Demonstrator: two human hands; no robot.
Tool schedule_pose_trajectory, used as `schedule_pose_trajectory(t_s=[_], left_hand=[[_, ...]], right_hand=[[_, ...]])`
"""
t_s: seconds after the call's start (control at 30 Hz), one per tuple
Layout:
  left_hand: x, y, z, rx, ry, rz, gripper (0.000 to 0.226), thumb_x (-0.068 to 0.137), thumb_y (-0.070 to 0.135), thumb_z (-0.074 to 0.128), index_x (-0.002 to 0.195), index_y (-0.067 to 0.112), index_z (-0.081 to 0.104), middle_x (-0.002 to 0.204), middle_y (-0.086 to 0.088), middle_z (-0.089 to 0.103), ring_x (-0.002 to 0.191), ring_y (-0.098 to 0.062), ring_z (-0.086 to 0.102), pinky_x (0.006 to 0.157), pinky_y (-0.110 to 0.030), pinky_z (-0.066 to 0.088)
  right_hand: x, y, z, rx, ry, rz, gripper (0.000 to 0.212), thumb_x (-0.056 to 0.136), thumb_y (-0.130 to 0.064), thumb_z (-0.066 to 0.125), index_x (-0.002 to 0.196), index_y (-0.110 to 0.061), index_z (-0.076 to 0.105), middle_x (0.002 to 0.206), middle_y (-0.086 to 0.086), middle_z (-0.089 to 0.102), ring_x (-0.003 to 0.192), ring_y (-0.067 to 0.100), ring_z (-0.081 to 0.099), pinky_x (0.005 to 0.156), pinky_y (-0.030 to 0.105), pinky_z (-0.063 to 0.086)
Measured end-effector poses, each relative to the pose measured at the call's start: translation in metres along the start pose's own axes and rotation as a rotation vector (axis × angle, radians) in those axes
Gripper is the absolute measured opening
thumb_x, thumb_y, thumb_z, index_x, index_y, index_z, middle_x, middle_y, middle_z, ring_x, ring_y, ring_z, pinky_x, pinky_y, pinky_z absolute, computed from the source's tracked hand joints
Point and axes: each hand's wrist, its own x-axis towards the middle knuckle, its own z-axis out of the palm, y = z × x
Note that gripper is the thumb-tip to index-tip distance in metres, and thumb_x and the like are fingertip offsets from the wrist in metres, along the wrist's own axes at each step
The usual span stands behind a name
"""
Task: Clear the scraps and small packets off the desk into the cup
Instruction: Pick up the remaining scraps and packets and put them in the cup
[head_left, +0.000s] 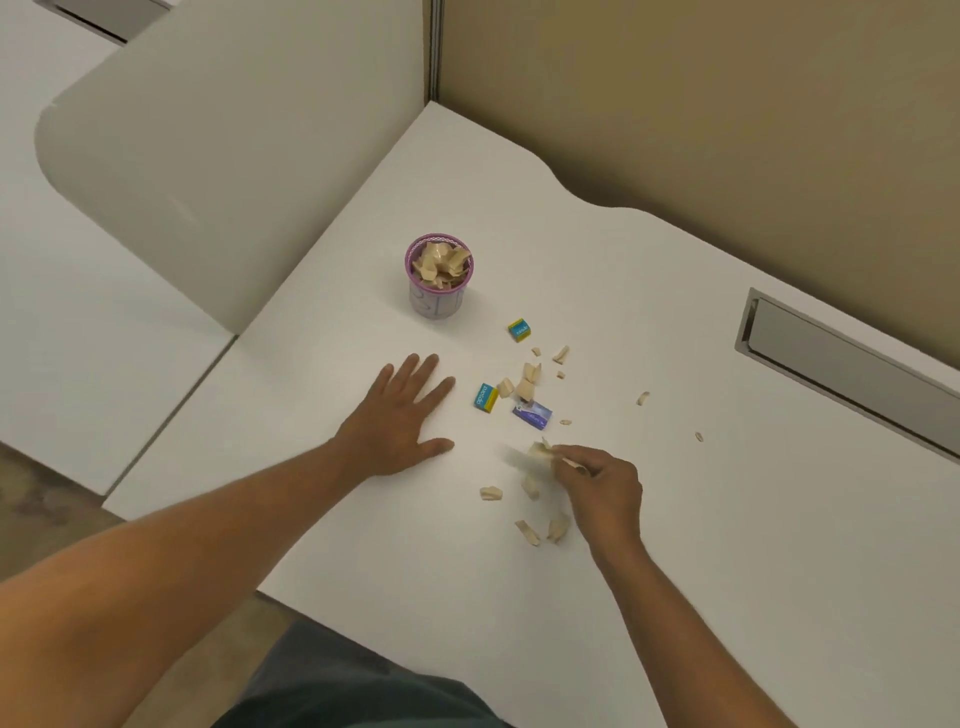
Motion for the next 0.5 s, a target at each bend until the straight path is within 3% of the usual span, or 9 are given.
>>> schedule_pose_trajectory(t_s=[0.07, 0.1, 0.17, 0.23, 0.37, 0.5], left_hand=[[0.001, 0.000, 0.012, 0.059, -0.026, 0.005, 0.102, 0.091, 0.088, 0.021, 0.166, 0.027, -0.014, 0.172, -0.008, -0.028, 0.159, -0.030, -0.025, 0.130, -0.053, -0.008], [0.002, 0.000, 0.015, 0.080, -0.042, 0.001, 0.107, 0.087, 0.092, 0.017, 0.165, 0.026, -0.018, 0.171, -0.009, -0.031, 0.158, -0.032, -0.029, 0.129, -0.054, -0.010], [0.007, -0.001, 0.016, 0.089, -0.081, -0.015, 0.119, 0.079, 0.099, 0.016, 0.164, 0.024, -0.021, 0.169, -0.012, -0.034, 0.155, -0.034, -0.033, 0.128, -0.057, -0.014], [0.011, -0.001, 0.015, 0.094, -0.127, -0.024, 0.133, 0.068, 0.106, 0.019, 0.163, 0.023, -0.024, 0.166, -0.013, -0.039, 0.153, -0.037, -0.037, 0.125, -0.060, -0.017], [0.016, -0.001, 0.010, 0.120, -0.214, -0.024, 0.157, 0.049, 0.113, 0.033, 0.157, 0.021, -0.034, 0.159, -0.015, -0.049, 0.144, -0.040, -0.049, 0.119, -0.063, -0.026], [0.020, 0.003, 0.006, 0.141, -0.289, -0.051, 0.162, 0.049, 0.109, 0.048, 0.156, 0.021, -0.036, 0.158, -0.017, -0.050, 0.138, -0.040, -0.054, 0.119, -0.065, -0.025]], right_hand=[[0.005, -0.029, 0.007, 0.054, -0.033, -0.020, 0.016, 0.082, -0.019, 0.076, 0.093, -0.029, 0.083, 0.097, -0.017, 0.078, 0.096, -0.002, 0.070, 0.088, 0.021, 0.055], [0.010, -0.045, 0.012, 0.072, -0.048, -0.042, 0.017, 0.081, -0.017, 0.077, 0.093, -0.028, 0.083, 0.096, -0.016, 0.079, 0.096, -0.001, 0.071, 0.086, 0.019, 0.055], [0.021, -0.082, 0.025, 0.099, -0.070, -0.107, 0.019, 0.080, -0.016, 0.077, 0.088, -0.031, 0.083, 0.092, -0.017, 0.078, 0.089, -0.005, 0.071, 0.070, 0.010, 0.054], [0.037, -0.118, 0.041, 0.063, -0.068, -0.215, 0.019, 0.081, -0.017, 0.076, 0.088, -0.033, 0.082, 0.094, -0.016, 0.078, 0.085, -0.001, 0.071, 0.062, 0.010, 0.054], [0.072, -0.176, 0.081, -0.189, -0.042, -0.513, 0.018, 0.084, -0.016, 0.074, 0.099, -0.023, 0.082, 0.102, -0.007, 0.076, 0.087, 0.004, 0.067, 0.076, 0.013, 0.051], [0.106, -0.208, 0.119, -0.546, -0.079, -0.718, 0.024, 0.089, -0.011, 0.070, 0.113, -0.011, 0.076, 0.115, 0.008, 0.069, 0.103, 0.020, 0.066, 0.087, 0.025, 0.053]])
